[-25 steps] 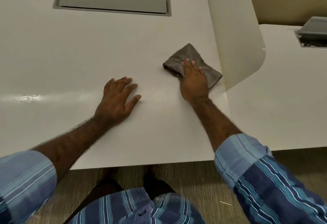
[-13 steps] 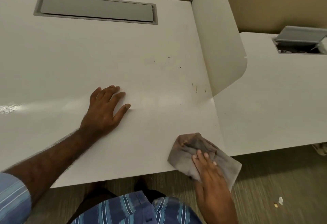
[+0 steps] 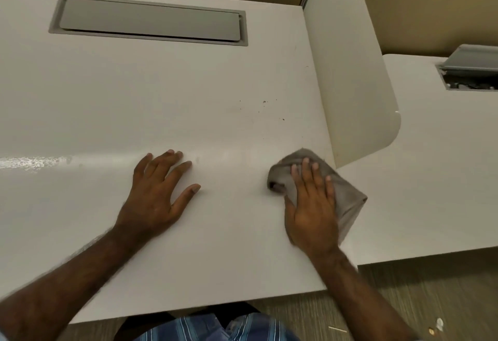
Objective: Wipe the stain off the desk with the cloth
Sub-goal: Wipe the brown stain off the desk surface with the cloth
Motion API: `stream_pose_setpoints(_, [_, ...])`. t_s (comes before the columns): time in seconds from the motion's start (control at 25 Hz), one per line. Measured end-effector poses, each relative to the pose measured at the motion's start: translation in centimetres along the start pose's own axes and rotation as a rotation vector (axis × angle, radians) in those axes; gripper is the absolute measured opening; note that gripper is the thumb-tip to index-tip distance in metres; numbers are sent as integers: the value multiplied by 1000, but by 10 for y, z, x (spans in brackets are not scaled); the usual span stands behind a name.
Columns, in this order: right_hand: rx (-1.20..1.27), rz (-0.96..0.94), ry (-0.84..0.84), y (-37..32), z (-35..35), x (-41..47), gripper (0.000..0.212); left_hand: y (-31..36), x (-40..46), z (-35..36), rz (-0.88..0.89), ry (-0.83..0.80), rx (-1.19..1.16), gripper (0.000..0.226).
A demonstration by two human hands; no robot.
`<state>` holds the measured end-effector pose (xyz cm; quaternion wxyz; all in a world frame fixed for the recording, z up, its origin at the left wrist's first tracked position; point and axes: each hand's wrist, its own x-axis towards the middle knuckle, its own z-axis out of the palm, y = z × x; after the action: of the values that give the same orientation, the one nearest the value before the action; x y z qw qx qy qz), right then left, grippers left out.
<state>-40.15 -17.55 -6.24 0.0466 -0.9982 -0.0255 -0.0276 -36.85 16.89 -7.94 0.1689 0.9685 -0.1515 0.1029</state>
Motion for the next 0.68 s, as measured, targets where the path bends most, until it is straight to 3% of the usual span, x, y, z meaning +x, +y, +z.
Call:
stream_pose_setpoints(0.2, [19,208,-7,-9,9,157,62,-1,1,0,-3,-10,10,58])
stream_pose_setpoints(0.36, [38,149,-35,-44,11,235,62,-1,1,-3,-6,-34,-2,58])
stream_pose_setpoints(0.52, [119,-66,-12,-82,3,186,62,-2,0,-7,-22,2,-44,60])
stream_pose_setpoints(0.68, [273,-290,27,-115,3,44,66,-5,-2,-8,-39,93,-25,60])
